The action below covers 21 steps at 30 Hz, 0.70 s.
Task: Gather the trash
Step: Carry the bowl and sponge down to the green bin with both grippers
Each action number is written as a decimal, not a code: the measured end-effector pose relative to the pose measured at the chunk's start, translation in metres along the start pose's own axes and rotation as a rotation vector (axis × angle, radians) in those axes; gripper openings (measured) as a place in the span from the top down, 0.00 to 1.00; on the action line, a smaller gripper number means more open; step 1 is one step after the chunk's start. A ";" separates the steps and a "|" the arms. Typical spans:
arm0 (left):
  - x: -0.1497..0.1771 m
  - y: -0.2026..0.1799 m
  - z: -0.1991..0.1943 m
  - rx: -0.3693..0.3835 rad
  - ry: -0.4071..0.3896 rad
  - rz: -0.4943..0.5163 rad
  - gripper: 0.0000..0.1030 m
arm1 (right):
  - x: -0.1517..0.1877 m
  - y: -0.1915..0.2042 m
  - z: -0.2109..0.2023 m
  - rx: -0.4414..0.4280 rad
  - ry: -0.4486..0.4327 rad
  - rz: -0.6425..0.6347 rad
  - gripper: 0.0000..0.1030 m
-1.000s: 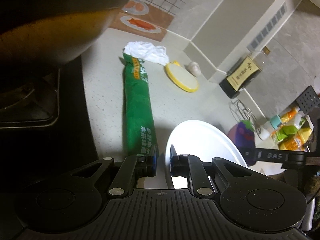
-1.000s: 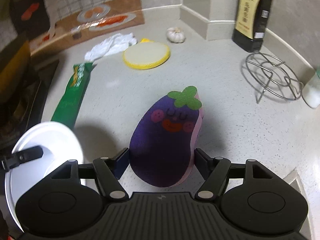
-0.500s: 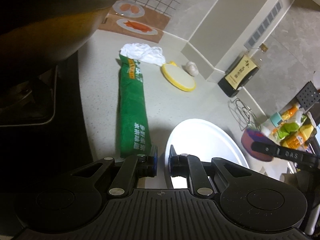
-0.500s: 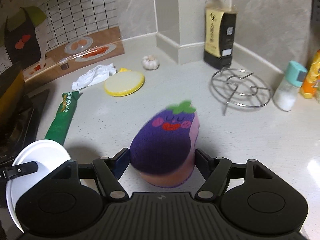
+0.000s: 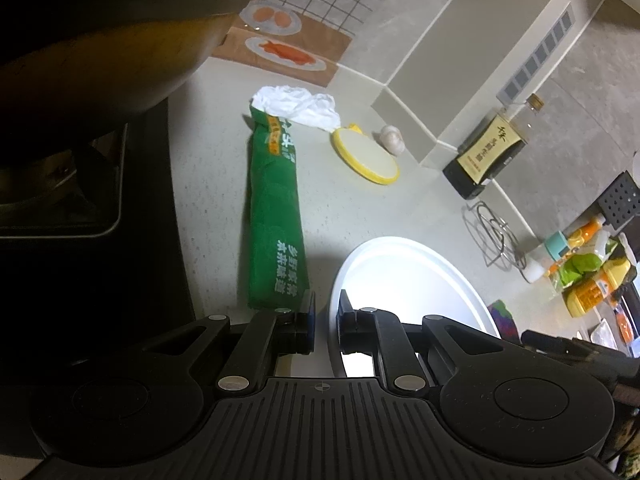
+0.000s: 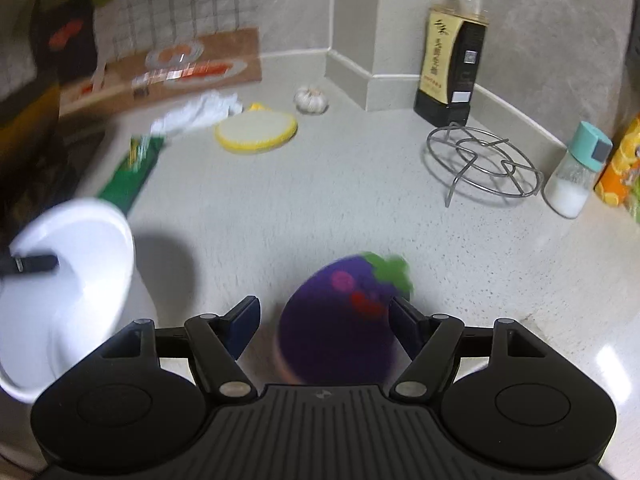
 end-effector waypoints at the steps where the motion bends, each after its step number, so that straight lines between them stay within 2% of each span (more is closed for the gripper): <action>1: 0.000 0.000 0.000 0.002 -0.001 -0.001 0.87 | 0.004 0.001 0.000 0.019 0.003 -0.027 0.30; 4: -0.001 0.000 0.001 0.004 -0.002 0.003 0.87 | 0.008 -0.002 -0.002 0.039 -0.003 -0.035 0.30; 9: -0.001 0.001 0.001 0.011 0.002 0.013 0.87 | 0.006 -0.013 0.006 0.035 0.010 0.115 0.30; 13: -0.001 0.001 0.000 0.016 0.007 0.023 0.87 | 0.014 -0.014 0.017 0.062 0.035 0.125 0.30; 17: -0.003 0.000 0.000 0.030 0.019 0.051 0.87 | 0.017 -0.010 0.015 0.026 0.065 0.169 0.36; 21: -0.005 0.001 0.001 0.064 0.038 0.081 0.87 | 0.012 0.002 -0.011 -0.003 0.006 0.221 0.36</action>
Point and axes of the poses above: each gripper's, at about its wrist camera, not at the fingertips, and z roughly the way its jaws point, y to its left, x to its underside, the point moved 6 cm from there along z, roughly the way its jaws point, and after that the axes turned 10 degrees about z, right-handed, at the moved point
